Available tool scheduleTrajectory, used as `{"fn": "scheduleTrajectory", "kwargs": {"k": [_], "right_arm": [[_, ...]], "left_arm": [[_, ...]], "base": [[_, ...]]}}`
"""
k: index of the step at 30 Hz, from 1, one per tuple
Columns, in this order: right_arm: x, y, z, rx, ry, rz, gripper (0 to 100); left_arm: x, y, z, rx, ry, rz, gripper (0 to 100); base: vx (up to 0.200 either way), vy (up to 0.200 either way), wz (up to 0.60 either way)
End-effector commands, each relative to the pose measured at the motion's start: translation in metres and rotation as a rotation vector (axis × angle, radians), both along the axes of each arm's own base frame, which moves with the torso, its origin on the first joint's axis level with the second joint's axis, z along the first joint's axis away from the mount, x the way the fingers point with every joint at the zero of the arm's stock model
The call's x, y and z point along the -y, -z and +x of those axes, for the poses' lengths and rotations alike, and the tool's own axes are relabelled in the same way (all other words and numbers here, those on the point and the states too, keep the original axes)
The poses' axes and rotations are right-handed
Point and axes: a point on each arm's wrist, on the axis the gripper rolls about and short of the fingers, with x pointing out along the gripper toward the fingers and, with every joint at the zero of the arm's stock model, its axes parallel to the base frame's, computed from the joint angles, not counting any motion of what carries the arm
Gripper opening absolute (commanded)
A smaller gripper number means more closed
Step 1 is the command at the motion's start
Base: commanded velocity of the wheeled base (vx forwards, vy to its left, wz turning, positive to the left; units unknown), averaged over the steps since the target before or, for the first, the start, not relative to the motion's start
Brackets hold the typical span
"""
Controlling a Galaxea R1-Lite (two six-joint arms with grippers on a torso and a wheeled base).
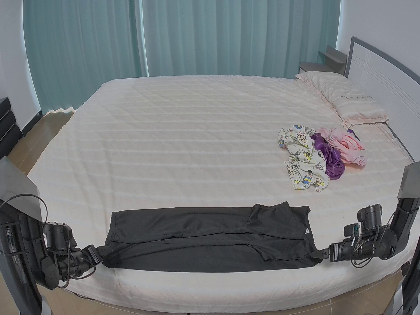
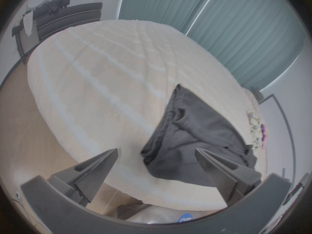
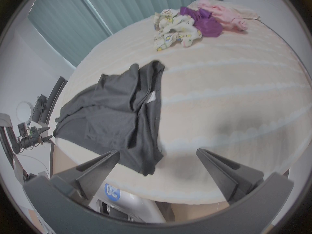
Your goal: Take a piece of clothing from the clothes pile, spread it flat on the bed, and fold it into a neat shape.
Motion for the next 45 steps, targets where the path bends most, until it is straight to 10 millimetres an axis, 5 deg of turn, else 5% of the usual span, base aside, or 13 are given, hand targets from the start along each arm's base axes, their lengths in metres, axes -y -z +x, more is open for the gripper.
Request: {"fn": "scheduleTrajectory", "kwargs": {"k": [1, 22, 33, 45], "right_arm": [[0.017, -0.019, 0.008, 0.098, 0.068, 0.003, 100], [0.015, -0.014, 0.014, 0.096, 0.061, 0.01, 100], [0.012, -0.009, 0.014, 0.076, 0.048, 0.012, 100], [0.009, -0.005, 0.014, 0.064, 0.038, 0.012, 100]], "left_arm": [[-0.009, -0.033, -0.002, 0.154, 0.024, -0.053, 100], [-0.01, -0.045, 0.054, 0.276, 0.224, -0.193, 100], [-0.007, -0.014, 0.069, 0.218, 0.295, -0.139, 100], [-0.008, -0.004, 0.078, 0.211, 0.316, -0.122, 100]], "base": [[0.0, 0.0, 0.0], [0.0, 0.0, 0.0], [0.0, 0.0, 0.0], [0.0, 0.0, 0.0]]}}
